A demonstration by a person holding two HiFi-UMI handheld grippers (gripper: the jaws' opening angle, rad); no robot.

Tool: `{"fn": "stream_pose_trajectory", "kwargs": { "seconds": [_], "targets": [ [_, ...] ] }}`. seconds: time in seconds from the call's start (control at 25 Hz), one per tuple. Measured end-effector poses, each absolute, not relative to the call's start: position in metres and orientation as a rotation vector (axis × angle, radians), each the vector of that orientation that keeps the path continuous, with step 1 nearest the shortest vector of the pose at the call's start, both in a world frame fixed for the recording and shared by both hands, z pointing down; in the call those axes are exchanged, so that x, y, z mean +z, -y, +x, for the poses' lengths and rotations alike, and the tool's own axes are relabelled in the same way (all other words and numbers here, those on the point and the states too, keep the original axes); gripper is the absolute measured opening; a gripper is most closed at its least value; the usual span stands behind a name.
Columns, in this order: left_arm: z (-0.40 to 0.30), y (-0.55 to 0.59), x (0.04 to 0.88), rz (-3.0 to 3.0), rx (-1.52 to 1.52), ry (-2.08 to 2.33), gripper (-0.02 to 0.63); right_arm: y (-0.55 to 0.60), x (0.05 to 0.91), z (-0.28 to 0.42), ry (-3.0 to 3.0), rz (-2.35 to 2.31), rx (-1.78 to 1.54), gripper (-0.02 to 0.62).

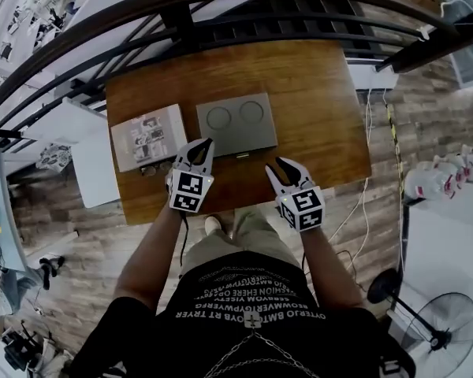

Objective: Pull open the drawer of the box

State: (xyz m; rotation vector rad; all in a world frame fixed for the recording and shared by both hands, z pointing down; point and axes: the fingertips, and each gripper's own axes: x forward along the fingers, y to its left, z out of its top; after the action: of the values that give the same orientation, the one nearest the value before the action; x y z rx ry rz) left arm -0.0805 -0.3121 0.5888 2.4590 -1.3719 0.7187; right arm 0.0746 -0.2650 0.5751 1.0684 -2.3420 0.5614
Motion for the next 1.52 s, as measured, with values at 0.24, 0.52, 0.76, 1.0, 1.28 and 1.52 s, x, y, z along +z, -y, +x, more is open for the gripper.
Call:
{"fn": "stream_pose_trajectory", "kwargs": {
  "seconds": [0.24,0.52,0.76,1.0,1.28,1.52],
  "targets": [
    [-0.074,0.317,0.652,2.428,0.807,1.329,0.006,0.262,0.617,0.062,2.318,1.004,0.612,0.117],
    [-0.059,0.323,0.679,2.466,0.762,1.24,0.006,0.264,0.659,0.044,2.301,0.955,0.674,0.118],
    [-0.055,0.327,0.702,2.46,0.785,1.224,0.006,0.266,0.691,0.033,2.265,0.926,0.718,0.127],
    [-0.053,0.329,0.707,2.463,0.841,1.229,0.006,0.267,0.72,0.026,2.23,0.927,0.779,0.145],
    [-0.052,0.328,0.71,2.471,0.811,1.225,0.006,0.274,0.742,0.023,2.18,0.955,0.862,0.167],
    [-0.053,0.327,0.71,2.493,0.792,1.22,0.006,0.275,0.744,0.01,2.174,0.944,0.862,0.189]
  ]
}}
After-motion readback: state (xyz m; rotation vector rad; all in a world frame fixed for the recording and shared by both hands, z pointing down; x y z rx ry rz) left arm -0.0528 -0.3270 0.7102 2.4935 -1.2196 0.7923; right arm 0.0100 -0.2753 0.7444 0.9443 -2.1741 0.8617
